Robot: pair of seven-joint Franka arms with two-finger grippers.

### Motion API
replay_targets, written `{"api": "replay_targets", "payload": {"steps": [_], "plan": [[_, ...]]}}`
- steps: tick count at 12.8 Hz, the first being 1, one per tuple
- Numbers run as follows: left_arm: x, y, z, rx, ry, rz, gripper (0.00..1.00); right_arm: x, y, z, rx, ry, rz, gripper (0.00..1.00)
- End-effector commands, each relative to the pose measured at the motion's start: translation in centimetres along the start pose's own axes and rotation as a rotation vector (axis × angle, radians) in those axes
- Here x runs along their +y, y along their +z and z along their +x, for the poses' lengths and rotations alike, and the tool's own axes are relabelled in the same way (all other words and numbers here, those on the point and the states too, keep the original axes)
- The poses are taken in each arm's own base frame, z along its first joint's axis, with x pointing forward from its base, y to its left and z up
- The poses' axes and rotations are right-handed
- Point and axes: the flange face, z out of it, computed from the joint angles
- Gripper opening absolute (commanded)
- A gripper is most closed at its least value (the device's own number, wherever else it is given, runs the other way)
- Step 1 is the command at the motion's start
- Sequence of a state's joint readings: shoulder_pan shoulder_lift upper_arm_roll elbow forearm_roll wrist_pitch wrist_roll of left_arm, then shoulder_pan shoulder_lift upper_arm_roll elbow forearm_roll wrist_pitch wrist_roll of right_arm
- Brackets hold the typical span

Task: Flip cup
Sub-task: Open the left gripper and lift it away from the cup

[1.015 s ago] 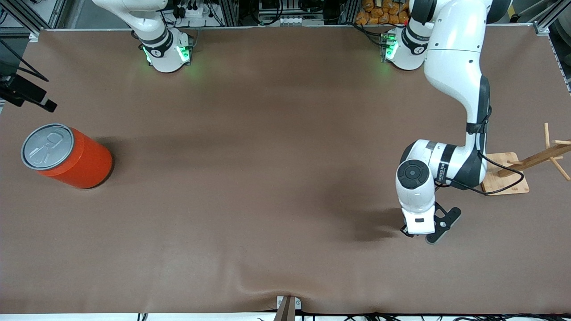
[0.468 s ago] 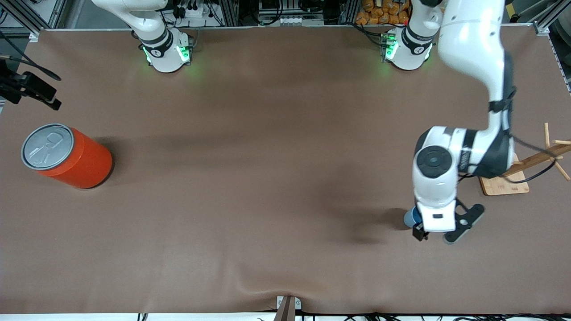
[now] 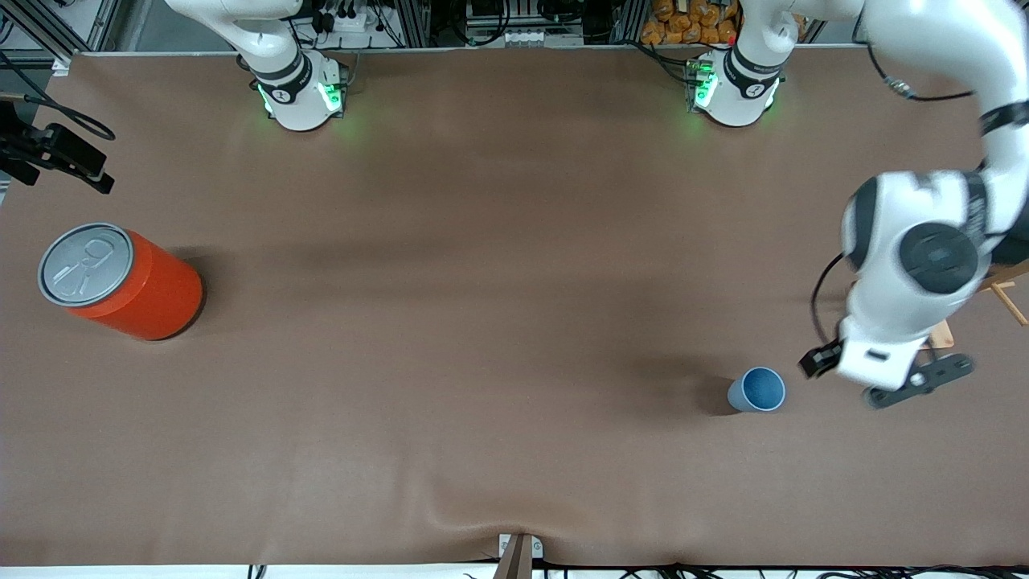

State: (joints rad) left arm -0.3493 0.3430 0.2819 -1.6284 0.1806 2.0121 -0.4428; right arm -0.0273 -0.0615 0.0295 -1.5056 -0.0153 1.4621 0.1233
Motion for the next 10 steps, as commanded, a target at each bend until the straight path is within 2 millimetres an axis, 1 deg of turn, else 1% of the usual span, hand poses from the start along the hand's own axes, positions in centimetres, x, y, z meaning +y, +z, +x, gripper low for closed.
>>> {"api": "replay_targets", "payload": {"steps": [1,3,4,5,6,7,8,10], "plan": [[-3.8,-1.8,-4.5,-0.061,0.146,-0.048,1.0,0.0,-0.5,0.3,-0.003,-0.026,-0.009,1.0],[-4.6,-2.6,-6.0,-0.165,0.278,-0.026,1.0,-0.1,-0.6,0.2,-0.003,-0.028,-0.008,1.0],[-5.1,-4.1,-6.2,-0.178,0.331,-0.036,1.0,-0.1,-0.6,0.2,-0.003,-0.028,-0.008,1.0],[-5.3,-5.7,-6.0,-0.19,0.348,-0.076,1.0,-0.2,-0.6,0.2,-0.003,-0.029,-0.007,1.0],[-5.7,-7.9,-5.3,-0.182,0.345,-0.13,1.0,-0.3,-0.6,0.2,-0.003,-0.031,-0.007,1.0],[-6.0,-9.5,-5.1,-0.2,0.355,-0.164,1.0,-0.3,-0.6,0.2,-0.003,-0.031,-0.007,1.0],[-6.2,-10.8,-5.2,-0.224,0.383,-0.165,1.0,-0.3,-0.6,0.2,-0.003,-0.031,-0.007,1.0],[-6.8,-12.8,-5.7,-0.248,0.415,-0.164,1.0,-0.4,-0.6,0.2,-0.003,-0.032,-0.007,1.0]]}}
